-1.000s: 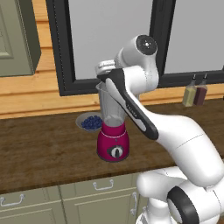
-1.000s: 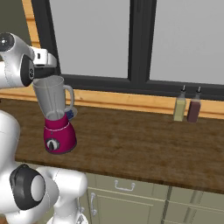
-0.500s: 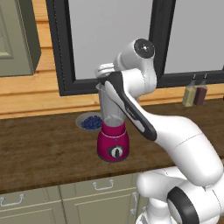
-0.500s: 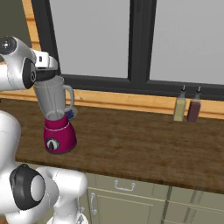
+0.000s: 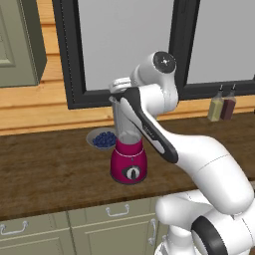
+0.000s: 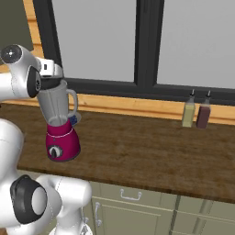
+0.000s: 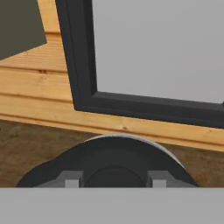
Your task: Close the lid blender by securely placing the lid on top.
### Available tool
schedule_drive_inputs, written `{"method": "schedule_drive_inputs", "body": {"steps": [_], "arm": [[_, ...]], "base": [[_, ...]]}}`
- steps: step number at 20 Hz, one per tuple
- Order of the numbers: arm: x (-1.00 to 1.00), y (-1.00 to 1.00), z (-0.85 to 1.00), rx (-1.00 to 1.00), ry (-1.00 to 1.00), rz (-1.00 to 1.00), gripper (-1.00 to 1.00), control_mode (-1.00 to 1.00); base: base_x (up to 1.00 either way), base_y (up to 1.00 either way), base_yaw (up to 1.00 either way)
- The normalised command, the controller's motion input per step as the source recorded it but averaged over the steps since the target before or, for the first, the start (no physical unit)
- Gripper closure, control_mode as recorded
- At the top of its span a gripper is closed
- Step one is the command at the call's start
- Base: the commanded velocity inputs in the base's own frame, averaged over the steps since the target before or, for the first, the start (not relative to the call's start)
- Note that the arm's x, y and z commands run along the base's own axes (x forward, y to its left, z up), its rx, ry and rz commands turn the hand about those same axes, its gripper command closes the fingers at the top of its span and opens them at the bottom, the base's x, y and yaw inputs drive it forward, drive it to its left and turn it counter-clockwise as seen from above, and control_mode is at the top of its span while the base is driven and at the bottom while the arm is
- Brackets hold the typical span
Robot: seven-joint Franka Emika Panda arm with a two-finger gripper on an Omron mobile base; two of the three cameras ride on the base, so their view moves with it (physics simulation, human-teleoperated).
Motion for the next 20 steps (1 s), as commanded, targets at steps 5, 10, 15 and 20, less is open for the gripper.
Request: {"method": "schedule_drive_inputs", "body": {"steps": [5,10,15,20], "arm": [[0.09,-0.09,-0.01,0.00,0.00,0.00,1.00,-1.00],[0.04,-0.08,0.00,0.00,0.00,0.00,1.00,-1.00],[0.06,-0.01,0.00,0.00,0.00,0.00,1.00,-1.00],[0.10,0.00,0.00,0.00,0.00,0.00,1.00,-1.00]], "base": [[0.00,0.00,0.00],[0.00,0.00,0.00],[0.00,0.00,0.00],[0.00,0.00,0.00]]}}
